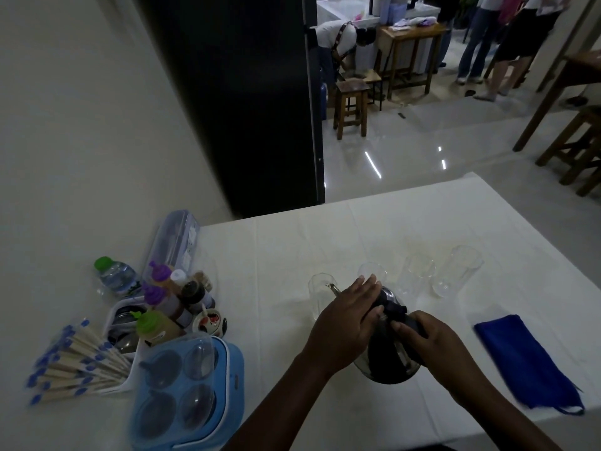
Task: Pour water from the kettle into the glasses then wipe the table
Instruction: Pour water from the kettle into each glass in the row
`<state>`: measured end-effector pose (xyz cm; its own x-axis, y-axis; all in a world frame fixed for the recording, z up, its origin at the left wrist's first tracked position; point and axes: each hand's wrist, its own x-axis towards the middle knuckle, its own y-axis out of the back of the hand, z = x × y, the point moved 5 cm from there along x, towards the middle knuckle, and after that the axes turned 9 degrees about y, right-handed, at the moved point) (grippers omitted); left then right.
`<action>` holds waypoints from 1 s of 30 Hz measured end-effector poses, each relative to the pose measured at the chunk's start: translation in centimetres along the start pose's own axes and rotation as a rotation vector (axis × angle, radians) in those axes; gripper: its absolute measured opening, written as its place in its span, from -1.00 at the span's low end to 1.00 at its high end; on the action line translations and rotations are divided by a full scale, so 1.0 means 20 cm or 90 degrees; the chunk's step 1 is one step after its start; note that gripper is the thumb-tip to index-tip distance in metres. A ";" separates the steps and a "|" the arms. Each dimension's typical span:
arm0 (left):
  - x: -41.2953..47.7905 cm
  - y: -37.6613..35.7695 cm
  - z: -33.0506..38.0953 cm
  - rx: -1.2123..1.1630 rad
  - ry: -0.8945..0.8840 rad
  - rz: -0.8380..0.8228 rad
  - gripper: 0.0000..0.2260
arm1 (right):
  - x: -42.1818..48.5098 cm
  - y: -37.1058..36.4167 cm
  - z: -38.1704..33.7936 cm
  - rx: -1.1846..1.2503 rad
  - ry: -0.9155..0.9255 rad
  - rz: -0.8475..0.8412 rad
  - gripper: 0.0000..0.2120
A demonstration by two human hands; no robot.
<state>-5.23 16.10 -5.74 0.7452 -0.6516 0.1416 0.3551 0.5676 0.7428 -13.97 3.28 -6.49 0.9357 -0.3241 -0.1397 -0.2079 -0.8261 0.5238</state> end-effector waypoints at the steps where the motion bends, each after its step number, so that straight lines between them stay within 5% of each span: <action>1: 0.00 0.00 0.00 0.008 -0.005 0.001 -0.61 | -0.01 0.00 0.01 0.009 0.000 0.002 -0.82; 12: 0.08 -0.09 0.17 0.054 -0.039 0.005 -0.61 | -0.01 0.12 0.12 0.098 -0.012 0.001 -0.85; 30: 0.34 -0.34 0.32 -0.011 0.030 -0.022 -0.54 | 0.15 0.49 0.26 0.016 -0.003 -0.002 -0.89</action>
<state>-6.26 4.63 -5.59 0.7585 -0.6462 0.0845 0.3903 0.5542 0.7352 -14.72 -8.23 -6.21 0.9350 -0.3237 -0.1451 -0.2123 -0.8382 0.5023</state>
